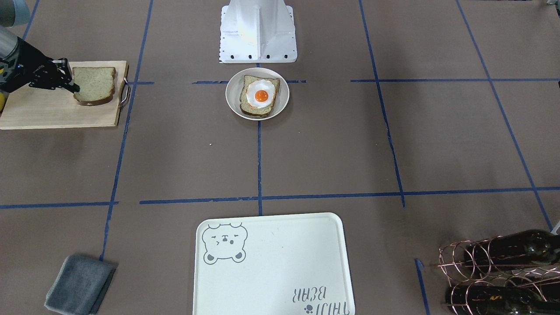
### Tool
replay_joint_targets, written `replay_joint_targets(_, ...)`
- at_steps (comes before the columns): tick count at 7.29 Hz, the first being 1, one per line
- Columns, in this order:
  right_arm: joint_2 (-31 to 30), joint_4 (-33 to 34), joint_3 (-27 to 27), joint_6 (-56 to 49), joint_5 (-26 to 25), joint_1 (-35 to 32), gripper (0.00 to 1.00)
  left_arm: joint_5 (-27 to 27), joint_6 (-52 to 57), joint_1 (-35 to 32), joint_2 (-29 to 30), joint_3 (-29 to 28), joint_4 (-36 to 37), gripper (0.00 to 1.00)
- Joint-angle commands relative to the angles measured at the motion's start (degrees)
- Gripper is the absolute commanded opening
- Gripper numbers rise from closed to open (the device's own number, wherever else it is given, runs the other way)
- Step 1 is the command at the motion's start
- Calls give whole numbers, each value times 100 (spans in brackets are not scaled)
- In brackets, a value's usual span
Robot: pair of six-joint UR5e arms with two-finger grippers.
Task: Make sandwich and place on tray
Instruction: 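Close the right gripper on the bread slice edge and lift it, then carry the bread slice with the right gripper onto the egg toast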
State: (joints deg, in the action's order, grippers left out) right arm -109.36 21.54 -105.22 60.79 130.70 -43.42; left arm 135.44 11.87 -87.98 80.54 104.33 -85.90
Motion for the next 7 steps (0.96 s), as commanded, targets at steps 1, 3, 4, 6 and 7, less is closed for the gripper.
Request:
replay_joint_targets(1, 1017, 60, -104, 1281, -44, 96, 0, 0, 0, 0, -3, 0, -5, 100)
replay_joint_targets(3, 1967, 278, -78, 2127, -454, 534, 0, 9, 0, 0, 5, 0, 3, 100)
replay_joint_targets(4, 2415, 637, -78, 2252, -866, 893, 0, 9, 0, 0, -3, 0, -5, 100)
replay_joint_targets(6, 3014, 1192, -78, 2716, -1972, 1771, 0, 0, 0, 9, -3, -9, -6, 100)
replay_joint_targets(7, 3287, 1655, -52, 2745, -2578, 2255, 0, 9, 0, 9, 5, -44, -14, 100)
